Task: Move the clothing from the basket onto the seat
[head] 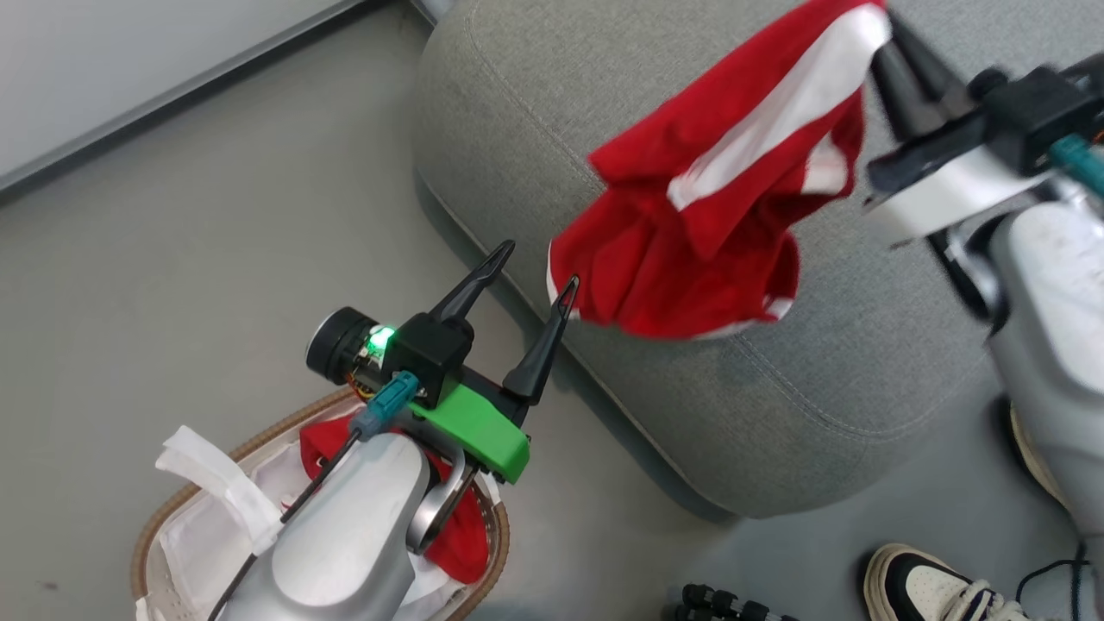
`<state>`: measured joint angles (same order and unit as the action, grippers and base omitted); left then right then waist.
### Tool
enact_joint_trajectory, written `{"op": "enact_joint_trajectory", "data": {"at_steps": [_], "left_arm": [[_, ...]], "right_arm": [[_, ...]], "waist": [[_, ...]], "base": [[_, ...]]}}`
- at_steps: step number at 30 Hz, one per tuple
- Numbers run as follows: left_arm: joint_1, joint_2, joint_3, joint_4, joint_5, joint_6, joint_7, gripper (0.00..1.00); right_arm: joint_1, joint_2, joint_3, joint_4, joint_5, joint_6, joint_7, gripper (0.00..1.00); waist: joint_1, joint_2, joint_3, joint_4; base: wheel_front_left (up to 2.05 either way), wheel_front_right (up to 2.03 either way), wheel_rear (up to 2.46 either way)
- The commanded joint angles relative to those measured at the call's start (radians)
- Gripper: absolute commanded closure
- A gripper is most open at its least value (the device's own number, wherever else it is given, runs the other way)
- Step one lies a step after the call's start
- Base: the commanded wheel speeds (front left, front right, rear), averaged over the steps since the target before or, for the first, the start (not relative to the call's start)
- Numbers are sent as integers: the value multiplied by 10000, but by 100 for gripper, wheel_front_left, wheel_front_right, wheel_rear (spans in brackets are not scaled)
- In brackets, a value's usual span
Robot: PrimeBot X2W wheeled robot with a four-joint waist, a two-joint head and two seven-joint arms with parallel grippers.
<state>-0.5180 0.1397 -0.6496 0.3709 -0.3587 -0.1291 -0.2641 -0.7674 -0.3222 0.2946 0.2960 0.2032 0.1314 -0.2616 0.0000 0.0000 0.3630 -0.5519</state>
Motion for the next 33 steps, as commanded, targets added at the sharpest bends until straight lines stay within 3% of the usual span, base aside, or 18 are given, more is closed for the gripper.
{"op": "enact_joint_trajectory", "data": {"at_steps": [1,8,15,24,32,33], "left_arm": [[-333,118,-59,-41,96,-29,-6,0],[-935,325,-161,-152,258,-29,-6,0],[-1268,356,-117,-253,343,-29,-6,0],[-803,438,350,-445,493,-29,-6,0],[-604,360,623,-328,454,-29,-6,0],[-587,351,649,-321,451,-29,-7,0]], "right_arm": [[-537,-232,-292,115,-12,-14,-48,100],[-2527,-1185,-1200,1009,-258,-12,-46,100],[-3358,-1514,-2185,2154,-1073,-14,-46,100],[-2807,-743,-4135,3439,-2687,-14,-46,100],[-1289,201,-4332,3943,-2826,-14,-46,100],[-1117,302,-4277,3907,-2734,-14,-46,94]], "waist": [[0,0,919,344],[0,0,2180,1129],[0,0,3036,1796],[0,0,3563,2242],[0,0,3225,2129],[0,0,3151,2105]], "base": [[0,0,0],[0,0,0],[0,0,0],[0,0,0],[0,0,0],[0,0,0]]}}
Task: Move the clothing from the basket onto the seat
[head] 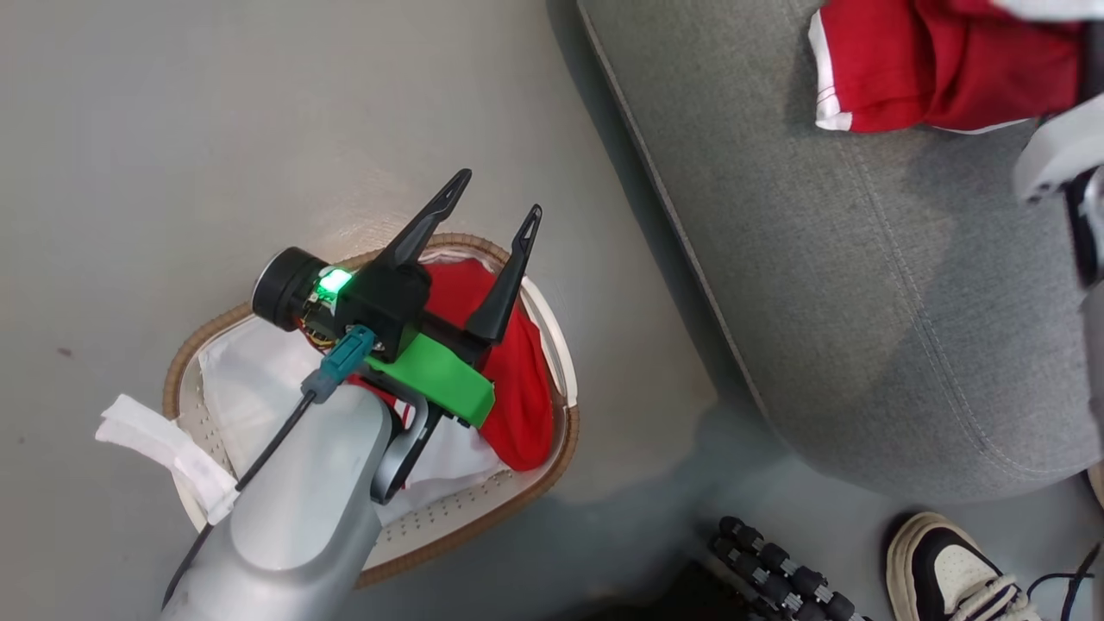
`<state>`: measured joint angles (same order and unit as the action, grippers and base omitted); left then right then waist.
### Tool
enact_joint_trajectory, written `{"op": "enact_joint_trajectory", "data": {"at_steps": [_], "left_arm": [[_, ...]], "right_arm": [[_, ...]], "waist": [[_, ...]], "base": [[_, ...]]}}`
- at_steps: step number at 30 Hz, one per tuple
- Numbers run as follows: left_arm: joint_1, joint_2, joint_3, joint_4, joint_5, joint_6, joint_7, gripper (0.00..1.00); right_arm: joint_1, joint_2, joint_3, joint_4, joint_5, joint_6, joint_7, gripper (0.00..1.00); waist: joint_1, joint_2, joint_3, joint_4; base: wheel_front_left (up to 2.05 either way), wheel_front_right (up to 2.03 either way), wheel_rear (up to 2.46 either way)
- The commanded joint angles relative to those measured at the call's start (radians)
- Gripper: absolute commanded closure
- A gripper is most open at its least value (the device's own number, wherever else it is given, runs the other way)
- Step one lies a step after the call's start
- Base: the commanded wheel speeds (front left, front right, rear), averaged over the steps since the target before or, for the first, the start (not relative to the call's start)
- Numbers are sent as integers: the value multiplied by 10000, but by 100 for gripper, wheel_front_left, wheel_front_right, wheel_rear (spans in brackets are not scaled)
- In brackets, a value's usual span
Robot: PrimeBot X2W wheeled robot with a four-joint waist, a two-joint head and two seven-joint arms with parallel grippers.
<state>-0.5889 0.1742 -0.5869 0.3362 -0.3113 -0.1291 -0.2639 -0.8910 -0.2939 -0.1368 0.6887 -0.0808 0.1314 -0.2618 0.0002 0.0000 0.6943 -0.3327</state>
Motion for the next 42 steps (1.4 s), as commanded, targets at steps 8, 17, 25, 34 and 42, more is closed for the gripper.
{"op": "enact_joint_trajectory", "data": {"at_steps": [8,17,25,34,42], "left_arm": [[538,-181,561,95,-124,-29,-8,0],[1450,-548,1818,-117,171,-29,-8,0],[2374,-873,3036,-267,502,-29,-8,0],[3193,-1174,4755,-283,1165,41,-7,0],[3896,-1234,5503,-280,1343,94,-7,0]], "right_arm": [[1786,425,597,-556,729,-14,-44,0],[3503,744,594,-1413,1349,-14,-45,0],[4389,1273,885,-2284,1762,-14,-46,0],[5001,1889,1249,-3294,1897,-12,-45,0],[5531,2088,1436,-3454,1956,-14,-45,0]], "waist": [[-2,0,-1088,-261],[-2,0,-2317,249],[-2,0,-3135,1075],[-2,0,-3816,2041],[-2,0,-4442,2488]], "base": [[0,0,0],[0,0,0],[0,0,0],[0,0,0],[0,0,0]]}}
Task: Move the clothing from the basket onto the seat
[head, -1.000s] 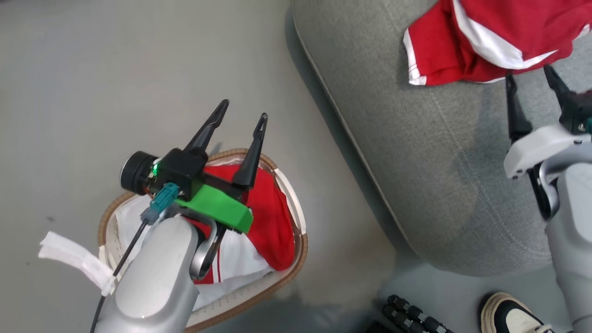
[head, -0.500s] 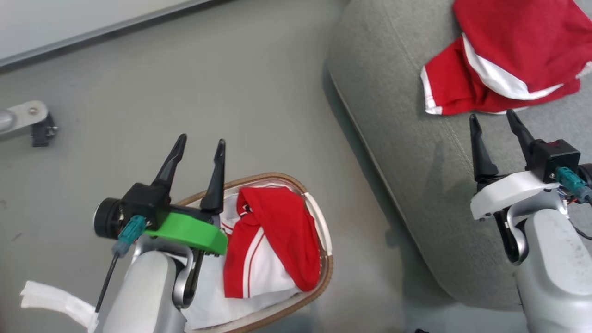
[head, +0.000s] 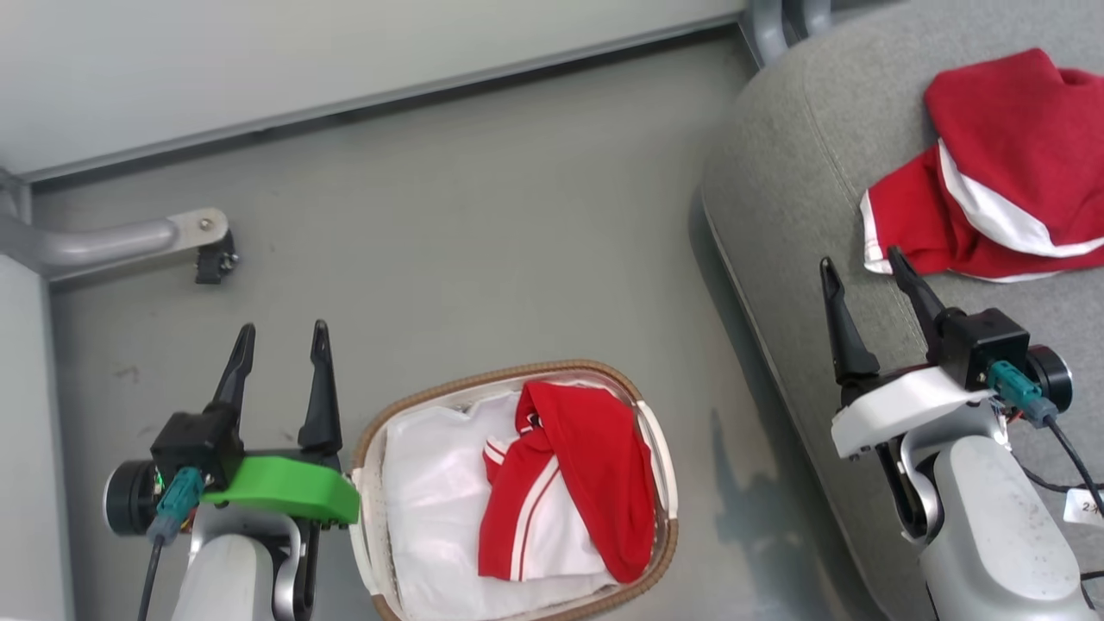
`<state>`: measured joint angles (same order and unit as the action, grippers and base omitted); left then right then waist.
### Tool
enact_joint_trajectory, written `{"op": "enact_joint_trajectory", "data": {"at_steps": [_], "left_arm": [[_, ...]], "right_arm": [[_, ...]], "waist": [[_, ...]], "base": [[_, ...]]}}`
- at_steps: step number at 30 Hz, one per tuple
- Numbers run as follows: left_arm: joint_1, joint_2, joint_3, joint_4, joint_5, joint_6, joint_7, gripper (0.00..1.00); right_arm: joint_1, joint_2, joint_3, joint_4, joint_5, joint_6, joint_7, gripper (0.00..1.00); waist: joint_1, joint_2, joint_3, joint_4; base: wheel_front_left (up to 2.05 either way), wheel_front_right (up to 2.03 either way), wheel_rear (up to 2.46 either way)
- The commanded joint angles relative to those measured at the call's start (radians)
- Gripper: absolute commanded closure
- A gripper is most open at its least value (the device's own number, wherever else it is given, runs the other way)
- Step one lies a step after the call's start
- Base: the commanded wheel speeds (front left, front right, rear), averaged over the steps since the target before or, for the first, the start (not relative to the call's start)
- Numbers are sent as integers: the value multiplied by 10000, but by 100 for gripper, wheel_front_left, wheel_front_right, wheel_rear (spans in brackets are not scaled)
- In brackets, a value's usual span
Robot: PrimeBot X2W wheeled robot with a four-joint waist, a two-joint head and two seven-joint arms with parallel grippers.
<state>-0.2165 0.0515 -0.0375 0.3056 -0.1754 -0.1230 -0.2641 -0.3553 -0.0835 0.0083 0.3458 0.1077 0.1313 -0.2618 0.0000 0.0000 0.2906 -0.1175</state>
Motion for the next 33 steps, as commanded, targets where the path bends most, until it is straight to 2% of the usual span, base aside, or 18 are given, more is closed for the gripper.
{"op": "enact_joint_trajectory", "data": {"at_steps": [1,11,23,33], "left_arm": [[251,-9,46,36,-40,55,-6,0],[1211,-4,511,-267,-192,110,-7,0],[2127,-2,500,-379,-436,121,-7,0],[2305,-3,416,-355,-562,194,-7,0]], "right_arm": [[237,-3,12,-30,66,-12,-45,0],[841,164,236,-176,180,-10,-45,0],[1778,250,273,-225,252,-10,-45,0],[1923,293,300,-133,349,-10,-45,0]], "waist": [[0,0,-466,356],[0,0,-935,387],[0,0,-1543,519],[0,0,-1602,492]], "base": [[0,0,0],[0,0,0],[0,0,0],[0,0,0]]}}
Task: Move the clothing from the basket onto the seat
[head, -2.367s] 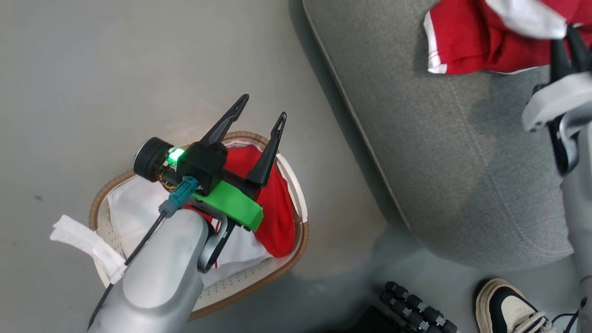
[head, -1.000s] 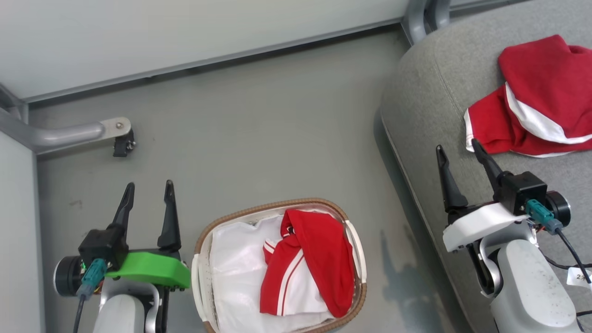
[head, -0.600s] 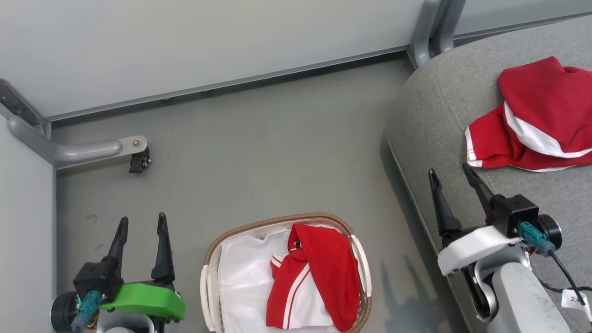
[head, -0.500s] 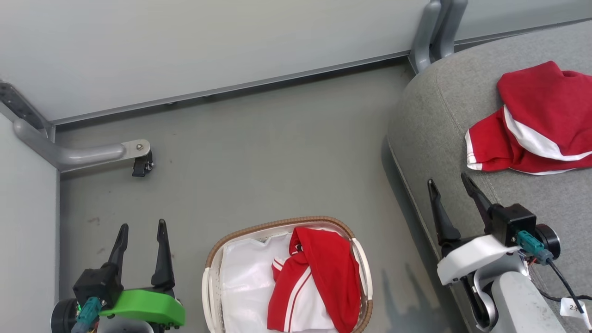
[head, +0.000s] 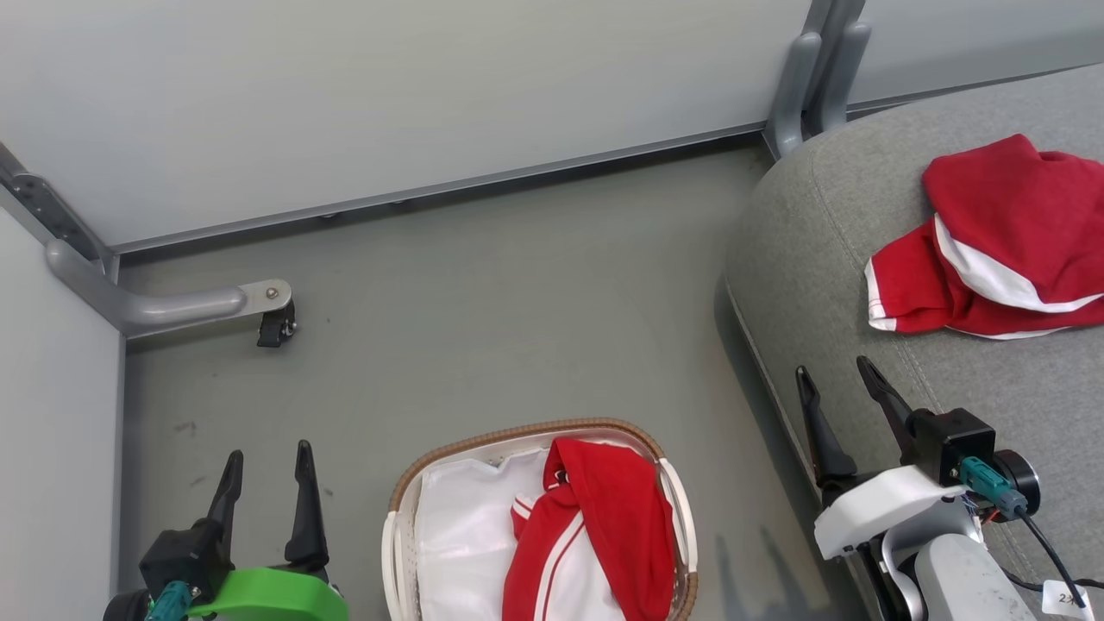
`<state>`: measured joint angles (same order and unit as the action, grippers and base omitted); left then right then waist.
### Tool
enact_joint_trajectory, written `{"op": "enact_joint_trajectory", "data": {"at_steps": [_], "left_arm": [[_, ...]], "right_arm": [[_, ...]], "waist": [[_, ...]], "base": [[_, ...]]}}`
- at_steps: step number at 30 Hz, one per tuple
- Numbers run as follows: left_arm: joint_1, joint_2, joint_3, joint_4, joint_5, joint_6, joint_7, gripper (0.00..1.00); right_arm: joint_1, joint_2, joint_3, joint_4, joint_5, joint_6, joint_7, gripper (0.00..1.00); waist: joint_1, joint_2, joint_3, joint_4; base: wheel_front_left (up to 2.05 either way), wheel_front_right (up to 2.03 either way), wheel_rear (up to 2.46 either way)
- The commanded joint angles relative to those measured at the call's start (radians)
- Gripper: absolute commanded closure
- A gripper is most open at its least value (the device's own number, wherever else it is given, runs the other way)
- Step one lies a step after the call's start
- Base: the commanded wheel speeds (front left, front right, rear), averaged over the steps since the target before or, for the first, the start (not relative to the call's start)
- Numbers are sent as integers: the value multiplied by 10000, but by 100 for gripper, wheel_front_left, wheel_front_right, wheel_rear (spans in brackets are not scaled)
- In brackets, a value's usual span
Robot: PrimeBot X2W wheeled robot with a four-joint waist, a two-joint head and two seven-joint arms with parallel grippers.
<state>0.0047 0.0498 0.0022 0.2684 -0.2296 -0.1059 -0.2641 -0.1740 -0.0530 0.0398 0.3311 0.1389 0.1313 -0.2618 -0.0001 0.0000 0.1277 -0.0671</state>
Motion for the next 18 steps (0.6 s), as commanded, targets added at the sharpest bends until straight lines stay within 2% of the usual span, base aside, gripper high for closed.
{"op": "enact_joint_trajectory", "data": {"at_steps": [1,9,18], "left_arm": [[42,14,-12,31,-53,25,-7,0],[-728,14,-886,296,-358,-22,-5,0],[-2148,26,-1843,979,-39,-145,-5,0]], "right_arm": [[82,-9,-10,1,37,-10,-45,0],[-514,0,160,-314,21,-10,-45,0],[-1500,-2,795,-1145,505,-12,-45,0]], "waist": [[1,0,83,-29],[1,0,1034,-421],[1,0,2749,-1478]], "base": [[0,0,0],[0,0,0],[0,0,0]]}}
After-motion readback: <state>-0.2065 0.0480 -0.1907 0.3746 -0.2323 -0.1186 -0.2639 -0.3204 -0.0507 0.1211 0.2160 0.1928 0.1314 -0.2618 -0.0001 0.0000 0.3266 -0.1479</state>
